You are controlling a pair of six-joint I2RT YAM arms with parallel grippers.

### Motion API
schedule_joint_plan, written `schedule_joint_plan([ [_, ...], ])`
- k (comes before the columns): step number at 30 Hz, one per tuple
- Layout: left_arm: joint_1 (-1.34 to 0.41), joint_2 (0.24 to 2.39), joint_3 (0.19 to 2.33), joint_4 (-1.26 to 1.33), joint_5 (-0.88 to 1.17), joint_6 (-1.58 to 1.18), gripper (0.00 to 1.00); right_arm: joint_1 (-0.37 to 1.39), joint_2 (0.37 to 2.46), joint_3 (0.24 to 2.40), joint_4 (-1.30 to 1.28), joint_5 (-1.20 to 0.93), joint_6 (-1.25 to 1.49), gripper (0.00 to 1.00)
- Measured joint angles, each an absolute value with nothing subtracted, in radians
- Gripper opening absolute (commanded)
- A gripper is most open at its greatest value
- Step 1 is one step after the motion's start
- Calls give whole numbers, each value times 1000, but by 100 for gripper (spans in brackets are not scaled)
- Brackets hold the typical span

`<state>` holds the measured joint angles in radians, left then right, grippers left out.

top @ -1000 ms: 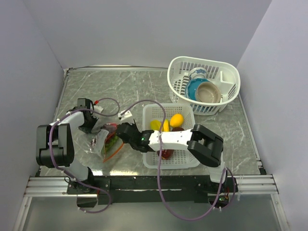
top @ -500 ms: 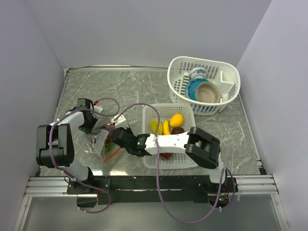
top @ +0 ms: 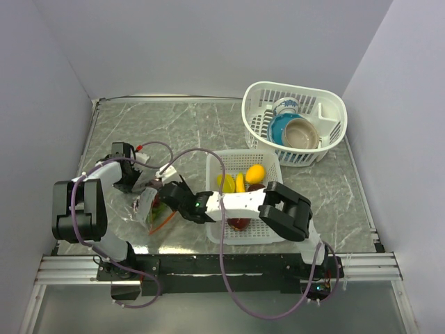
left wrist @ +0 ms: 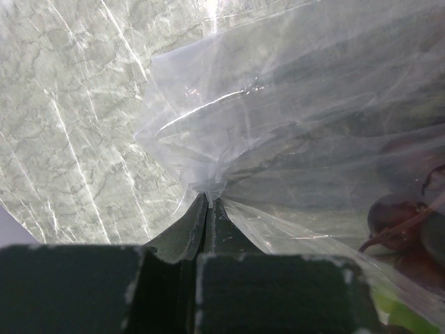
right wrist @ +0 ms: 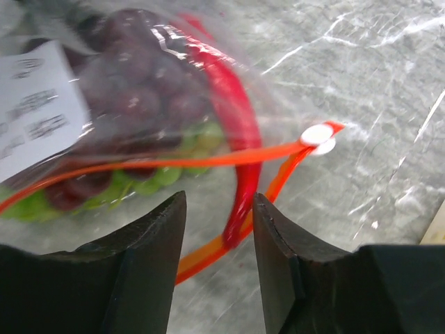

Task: Open the zip-top bag and remove the fake food

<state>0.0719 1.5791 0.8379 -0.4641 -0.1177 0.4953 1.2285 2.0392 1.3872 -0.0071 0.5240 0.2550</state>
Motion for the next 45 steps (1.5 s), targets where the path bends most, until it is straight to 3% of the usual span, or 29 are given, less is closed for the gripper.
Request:
schedule_joint_plan([
  [7, 72, 1581, 839, -466, -117, 504, 1, 1198, 2090, 1399, 12, 517, 202, 52],
  [17, 72, 1586, 847, -475, -115, 509, 1, 1190, 2150, 1446, 29, 494, 175, 44],
  [22, 72, 1586, 847, -476, -114, 512, 1, 1190, 2150, 1447, 30, 479, 195, 24],
  [29, 72, 1586, 846, -475, -114, 512, 1, 1187, 2150, 1446, 29, 480, 213, 12],
  [32, 72, 1584, 844, -473, -113, 512, 1, 1186, 2149, 1436, 37, 481, 224, 17],
  [33, 72, 1583, 843, -472, -113, 513, 1, 1186, 2149, 1429, 41, 483, 228, 21],
  [34, 72, 1581, 842, -471, -113, 513, 1, 1185, 2149, 1424, 46, 485, 233, 35],
  [37, 72, 1579, 839, -468, -113, 513, 1, 1184, 2149, 1421, 44, 483, 254, 48],
  [41, 72, 1576, 837, -466, -112, 514, 1, 1184, 2150, 1421, 30, 482, 269, 49],
  [45, 72, 1573, 832, -461, -112, 516, 1, 1184, 2160, 1430, 25, 482, 273, 42],
])
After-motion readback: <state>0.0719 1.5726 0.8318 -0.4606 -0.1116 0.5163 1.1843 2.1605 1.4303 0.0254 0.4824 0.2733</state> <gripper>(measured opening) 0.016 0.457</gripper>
